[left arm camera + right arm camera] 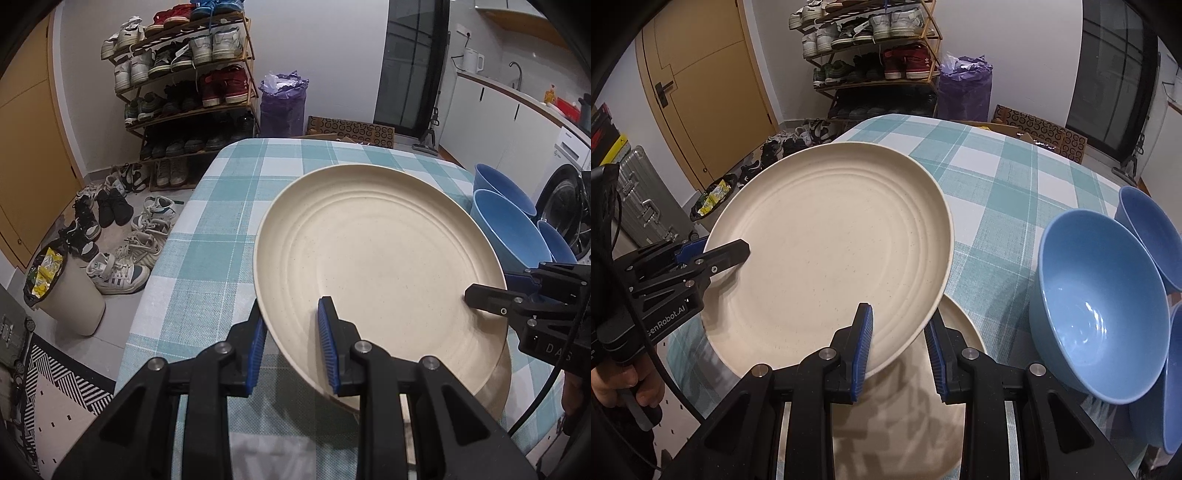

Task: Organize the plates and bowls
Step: 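Lift the cream plate with both grippers and carry it over the stacked plates, then lower the held plate with both grippers onto the stacked cream plates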

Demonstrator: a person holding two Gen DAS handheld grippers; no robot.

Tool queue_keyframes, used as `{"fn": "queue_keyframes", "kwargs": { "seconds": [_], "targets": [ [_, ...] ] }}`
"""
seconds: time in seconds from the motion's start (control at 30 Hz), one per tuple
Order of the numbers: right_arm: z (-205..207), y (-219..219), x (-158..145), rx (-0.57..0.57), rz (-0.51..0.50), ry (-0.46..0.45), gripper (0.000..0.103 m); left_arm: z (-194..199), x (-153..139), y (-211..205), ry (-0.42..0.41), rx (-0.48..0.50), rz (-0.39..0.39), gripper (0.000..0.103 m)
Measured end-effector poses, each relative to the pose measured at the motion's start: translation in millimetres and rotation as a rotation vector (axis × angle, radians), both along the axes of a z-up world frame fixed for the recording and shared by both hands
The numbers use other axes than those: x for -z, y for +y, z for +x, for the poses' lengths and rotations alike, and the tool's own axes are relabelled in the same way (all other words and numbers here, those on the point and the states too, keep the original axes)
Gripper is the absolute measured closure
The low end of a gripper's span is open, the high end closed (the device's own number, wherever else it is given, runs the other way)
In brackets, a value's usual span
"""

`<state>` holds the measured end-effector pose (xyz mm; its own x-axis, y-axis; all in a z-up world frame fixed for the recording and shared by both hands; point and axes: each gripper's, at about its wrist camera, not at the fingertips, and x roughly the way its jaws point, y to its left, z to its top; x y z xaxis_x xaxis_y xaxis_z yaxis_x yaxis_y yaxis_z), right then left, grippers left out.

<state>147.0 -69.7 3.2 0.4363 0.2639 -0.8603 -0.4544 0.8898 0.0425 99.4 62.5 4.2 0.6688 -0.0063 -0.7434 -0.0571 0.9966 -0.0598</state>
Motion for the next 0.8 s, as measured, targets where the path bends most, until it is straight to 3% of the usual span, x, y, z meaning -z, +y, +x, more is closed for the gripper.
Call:
{"fn": "queue_keyframes", "kwargs": {
  "seconds": [0.8],
  "targets": [
    [-43,-37,5,0.047,-0.025,-0.007,0.074,-25,13,-38,0.008,0.071,-0.006,0.077]
  ]
}}
